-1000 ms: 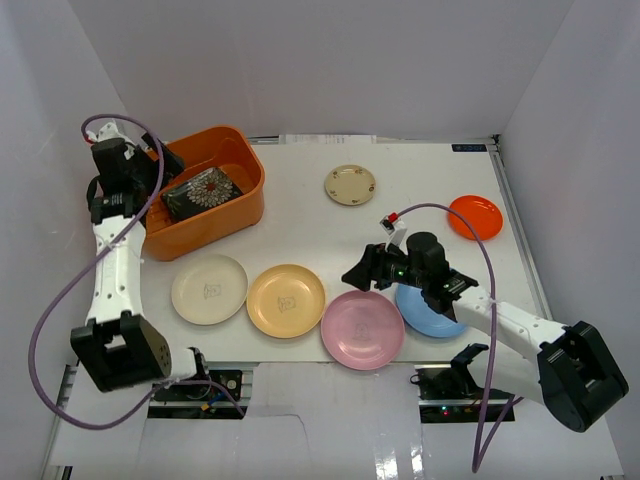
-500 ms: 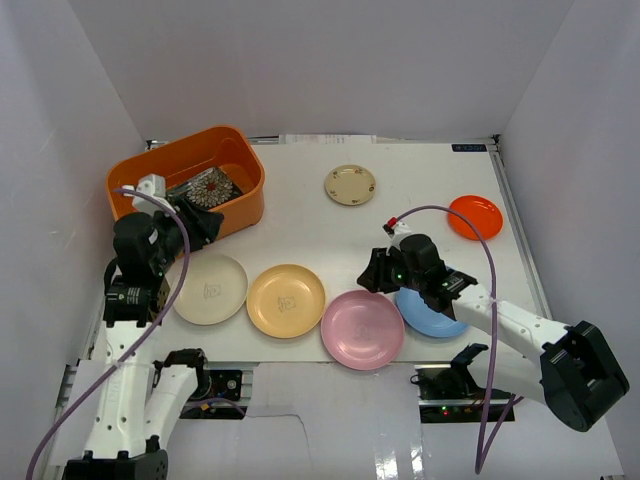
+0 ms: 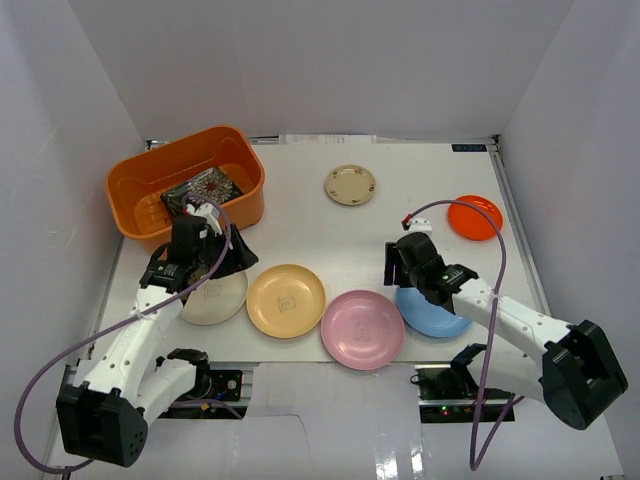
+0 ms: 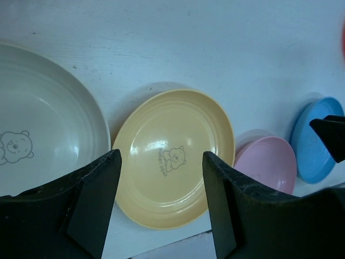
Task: Place the plates into the plastic bin on the countertop
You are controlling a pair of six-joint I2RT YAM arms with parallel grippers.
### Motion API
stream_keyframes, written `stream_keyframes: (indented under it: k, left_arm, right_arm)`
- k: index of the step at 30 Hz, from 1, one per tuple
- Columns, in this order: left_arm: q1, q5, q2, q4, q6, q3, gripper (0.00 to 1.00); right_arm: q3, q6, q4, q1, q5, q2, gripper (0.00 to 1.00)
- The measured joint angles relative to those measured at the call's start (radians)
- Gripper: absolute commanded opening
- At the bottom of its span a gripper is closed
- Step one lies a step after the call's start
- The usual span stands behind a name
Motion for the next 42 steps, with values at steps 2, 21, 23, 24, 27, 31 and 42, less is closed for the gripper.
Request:
stream_keyframes:
  k: [2, 21, 23, 24, 27, 31, 42]
  left_arm:
    - [-0.022, -0.042, 0.031, 0.012, 0.000, -0.009, 0.73]
    - [-0.103, -0.332, 0.281, 0.131, -0.069, -0.072, 0.73]
    - [-0.128, -0.362, 0.327, 0.135, -0.088, -0.063, 0.72]
    - [-0.139, -0.378, 0.348, 0.145, -0.095, -0.059, 0.72]
    - [-0.163, -0.425, 0.396, 0.169, -0.115, -0.048, 0.70]
    - [-0.178, -0.495, 0.435, 0.194, -0.132, -0.048, 0.64]
    - [-0.178, -0.636, 0.491, 0.206, -0.144, -0.039, 0.38]
  right_arm:
    - [0.012, -0.001, -0.011, 0.000, 0.029, 0.038, 0.63]
    - [0.023, -0.024, 0.084, -0.002, 0.046, 0.218, 0.41]
    - [0.006, -0.024, 0.101, -0.004, 0.037, 0.217, 0.36]
    - [-0.001, -0.024, 0.105, -0.005, 0.031, 0.217, 0.34]
    - [-0.010, -0.028, 0.121, -0.008, 0.024, 0.217, 0.28]
    - [-0.010, -0.035, 0.136, -0.008, 0.013, 0.214, 0.22]
    - [-0.011, -0.075, 0.177, -0.008, -0.033, 0.193, 0.09]
